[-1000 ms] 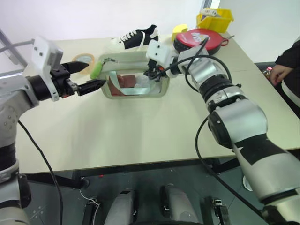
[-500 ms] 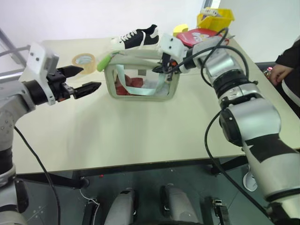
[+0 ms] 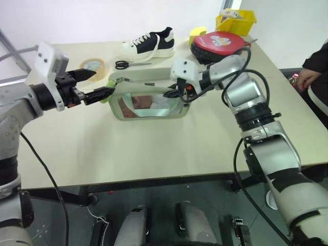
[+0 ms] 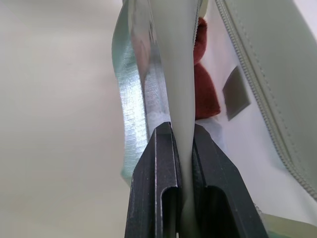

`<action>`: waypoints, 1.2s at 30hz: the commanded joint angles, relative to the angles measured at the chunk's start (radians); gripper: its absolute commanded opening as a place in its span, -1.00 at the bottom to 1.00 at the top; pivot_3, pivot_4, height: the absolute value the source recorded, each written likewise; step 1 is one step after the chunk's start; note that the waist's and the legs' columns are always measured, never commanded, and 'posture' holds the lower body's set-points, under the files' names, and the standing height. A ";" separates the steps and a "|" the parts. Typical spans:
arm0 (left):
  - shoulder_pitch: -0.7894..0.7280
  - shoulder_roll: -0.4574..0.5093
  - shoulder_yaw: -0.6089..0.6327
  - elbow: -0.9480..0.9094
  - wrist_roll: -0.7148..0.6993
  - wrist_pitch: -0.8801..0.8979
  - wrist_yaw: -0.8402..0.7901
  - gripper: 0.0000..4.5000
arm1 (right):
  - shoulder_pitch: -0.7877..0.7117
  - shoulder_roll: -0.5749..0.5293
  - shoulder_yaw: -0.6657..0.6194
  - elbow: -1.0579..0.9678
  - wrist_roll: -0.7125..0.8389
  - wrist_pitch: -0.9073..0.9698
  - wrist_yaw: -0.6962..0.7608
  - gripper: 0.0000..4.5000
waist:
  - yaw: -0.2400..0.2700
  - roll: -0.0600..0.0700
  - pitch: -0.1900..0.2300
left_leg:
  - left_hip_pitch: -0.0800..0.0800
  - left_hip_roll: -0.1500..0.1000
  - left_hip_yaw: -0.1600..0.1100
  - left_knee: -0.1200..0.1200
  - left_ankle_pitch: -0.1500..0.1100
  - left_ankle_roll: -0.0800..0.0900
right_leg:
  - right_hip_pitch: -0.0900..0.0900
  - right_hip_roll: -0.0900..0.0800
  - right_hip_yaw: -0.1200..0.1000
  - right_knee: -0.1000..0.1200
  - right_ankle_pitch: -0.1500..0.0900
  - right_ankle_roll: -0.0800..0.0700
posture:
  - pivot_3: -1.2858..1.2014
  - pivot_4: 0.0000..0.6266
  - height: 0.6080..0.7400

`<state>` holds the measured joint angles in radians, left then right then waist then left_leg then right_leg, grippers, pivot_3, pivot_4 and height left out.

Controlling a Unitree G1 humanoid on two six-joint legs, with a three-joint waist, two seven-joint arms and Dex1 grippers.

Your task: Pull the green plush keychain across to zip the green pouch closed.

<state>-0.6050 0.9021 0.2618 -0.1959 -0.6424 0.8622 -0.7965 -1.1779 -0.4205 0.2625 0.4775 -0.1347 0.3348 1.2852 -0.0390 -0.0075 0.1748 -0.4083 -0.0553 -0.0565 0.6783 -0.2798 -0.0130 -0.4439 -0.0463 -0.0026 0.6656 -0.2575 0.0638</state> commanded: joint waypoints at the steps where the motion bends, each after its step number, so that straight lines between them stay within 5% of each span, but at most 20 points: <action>1: -0.005 0.011 0.023 -0.023 -0.004 -0.017 0.002 1.00 | -0.012 -0.030 -0.009 -0.105 0.026 0.057 0.006 -1.00 | 0.003 0.000 0.000 | 0.000 0.000 0.000 0.000 0.000 0.000 | 0.000 0.000 0.000 0.000 0.000 0.000 | 0.03 -0.52 1.00; 14: 0.017 -0.007 0.035 -0.043 -0.012 -0.015 0.024 1.00 | 0.041 -0.036 0.025 -0.235 0.077 0.276 -0.009 -1.00 | 0.001 0.000 0.000 | 0.000 0.000 0.000 0.000 0.000 0.000 | 0.000 0.000 0.000 0.000 0.000 0.000 | 0.03 -0.52 1.00; 18: 0.029 0.001 0.051 -0.040 -0.011 -0.016 0.029 1.00 | 0.030 -0.044 0.008 -0.251 0.110 0.303 -0.008 -0.34 | -0.002 0.000 0.000 | 0.000 0.000 0.000 0.000 -0.002 0.004 | 0.000 0.000 0.000 0.000 0.000 0.000 | 0.03 -0.52 1.00; 24: 0.093 0.033 0.107 -0.026 0.002 -0.021 0.033 1.00 | -0.004 -0.076 -0.036 -0.271 0.166 0.280 -0.021 0.99 | 0.000 0.000 0.000 | 0.000 0.000 0.000 0.000 -0.002 0.004 | 0.000 0.000 0.000 0.000 0.000 0.000 | 0.03 -0.52 1.00; 36: 0.192 0.029 0.120 0.002 0.012 -0.060 0.022 1.00 | 0.055 -0.214 -0.078 -0.367 0.256 0.282 0.007 0.99 | 0.027 0.000 0.000 | 0.000 0.000 0.000 0.000 -0.003 0.006 | 0.000 -0.001 0.000 -0.001 0.000 0.000 | 0.03 -0.52 1.00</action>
<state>-0.4023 0.9282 0.3680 -0.1713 -0.6239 0.8204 -0.7710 -1.1437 -0.5883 0.2192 0.1511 0.1057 0.6266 1.2739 -0.0125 -0.0077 0.1747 -0.4083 -0.0552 -0.0566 0.6783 -0.2834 -0.0068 -0.4432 -0.0470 -0.0027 0.6642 -0.2576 0.0637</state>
